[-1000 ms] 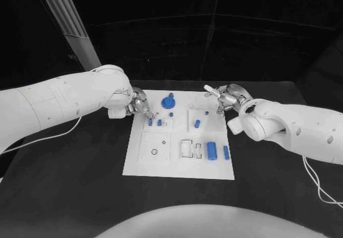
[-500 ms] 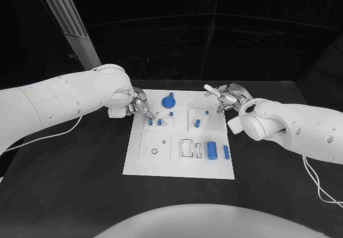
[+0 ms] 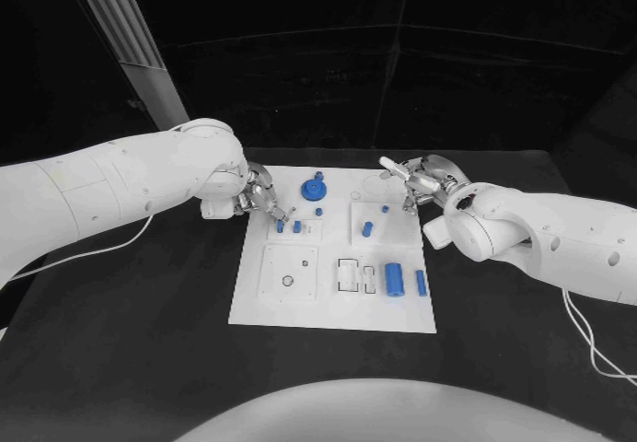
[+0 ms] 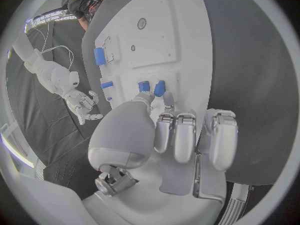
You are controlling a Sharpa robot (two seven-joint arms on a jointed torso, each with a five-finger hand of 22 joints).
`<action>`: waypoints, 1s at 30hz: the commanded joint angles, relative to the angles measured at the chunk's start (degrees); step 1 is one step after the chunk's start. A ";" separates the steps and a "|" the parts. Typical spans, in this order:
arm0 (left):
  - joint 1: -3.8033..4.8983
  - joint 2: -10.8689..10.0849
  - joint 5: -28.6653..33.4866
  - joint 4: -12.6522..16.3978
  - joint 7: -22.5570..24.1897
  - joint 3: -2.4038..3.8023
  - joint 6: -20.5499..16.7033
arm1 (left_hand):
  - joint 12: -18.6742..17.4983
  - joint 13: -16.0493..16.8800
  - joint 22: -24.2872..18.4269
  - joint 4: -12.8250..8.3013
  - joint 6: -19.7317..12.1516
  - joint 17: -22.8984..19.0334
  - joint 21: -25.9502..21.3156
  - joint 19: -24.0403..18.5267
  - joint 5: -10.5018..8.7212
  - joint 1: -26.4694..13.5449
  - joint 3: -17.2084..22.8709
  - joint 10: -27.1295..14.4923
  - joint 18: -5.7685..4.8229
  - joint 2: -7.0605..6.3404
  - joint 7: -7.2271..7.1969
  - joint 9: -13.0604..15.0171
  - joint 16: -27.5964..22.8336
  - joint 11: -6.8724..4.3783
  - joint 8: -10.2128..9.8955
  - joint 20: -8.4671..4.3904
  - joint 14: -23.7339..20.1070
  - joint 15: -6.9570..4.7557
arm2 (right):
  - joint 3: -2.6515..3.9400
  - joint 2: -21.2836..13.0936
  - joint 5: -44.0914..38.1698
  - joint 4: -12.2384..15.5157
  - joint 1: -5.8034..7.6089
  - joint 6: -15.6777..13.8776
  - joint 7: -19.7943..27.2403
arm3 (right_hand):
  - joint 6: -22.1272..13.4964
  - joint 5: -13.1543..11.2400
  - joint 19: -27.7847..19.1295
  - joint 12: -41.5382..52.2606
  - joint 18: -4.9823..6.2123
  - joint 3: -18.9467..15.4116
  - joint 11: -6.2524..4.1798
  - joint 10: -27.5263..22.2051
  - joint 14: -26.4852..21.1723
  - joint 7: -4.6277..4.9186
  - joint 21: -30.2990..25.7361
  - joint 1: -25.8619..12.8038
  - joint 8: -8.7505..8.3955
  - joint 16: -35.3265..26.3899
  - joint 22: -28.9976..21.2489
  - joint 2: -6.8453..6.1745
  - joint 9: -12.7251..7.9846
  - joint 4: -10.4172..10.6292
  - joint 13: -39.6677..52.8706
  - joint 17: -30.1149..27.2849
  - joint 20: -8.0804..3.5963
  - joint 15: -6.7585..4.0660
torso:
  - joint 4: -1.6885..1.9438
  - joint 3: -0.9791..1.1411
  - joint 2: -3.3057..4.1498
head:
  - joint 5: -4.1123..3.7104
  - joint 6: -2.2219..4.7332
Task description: Assemble the parts on the task board
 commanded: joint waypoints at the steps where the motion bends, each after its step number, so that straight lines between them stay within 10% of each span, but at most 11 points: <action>1: 0.07 0.11 -0.32 -0.02 -0.35 -0.02 0.81 | 0.07 15.05 15.09 0.05 0.48 15.09 0.23 6.05 -0.37 0.43 0.30 5.96 -0.37 -0.09 -0.03 -0.17 0.18 0.00 -0.43 -0.26 6.04 -0.42 | 0.03 0.04 -0.07 0.04 0.09 -0.26 0.30 | 0.20 0.29 0.11 0.15 0.43 -0.32 -0.33 5.97 5.85 1.18 -0.14 0.25 0.22 0.14 4.32 0.27 -0.07 -0.14 14.92 15.10 -0.25 -0.41 | -0.02 -0.02 0.01 | -0.09 0.04; 30: 0.05 0.31 -0.32 -0.21 -0.48 -0.02 1.06 | 0.07 15.05 15.09 -0.19 0.97 15.09 0.23 6.05 -0.43 -2.04 -1.28 5.96 -0.37 -0.54 0.41 -1.02 0.18 0.47 -2.09 0.19 6.04 0.11 | 0.03 -0.06 -0.08 0.14 0.09 -0.37 0.30 | 0.16 0.35 0.12 0.15 0.43 -0.30 -0.35 5.97 5.85 1.17 -0.20 0.42 0.33 0.14 4.33 0.42 -0.11 -0.16 14.92 15.10 -0.27 -0.43 | -0.03 0.03 0.00 | -0.19 -0.24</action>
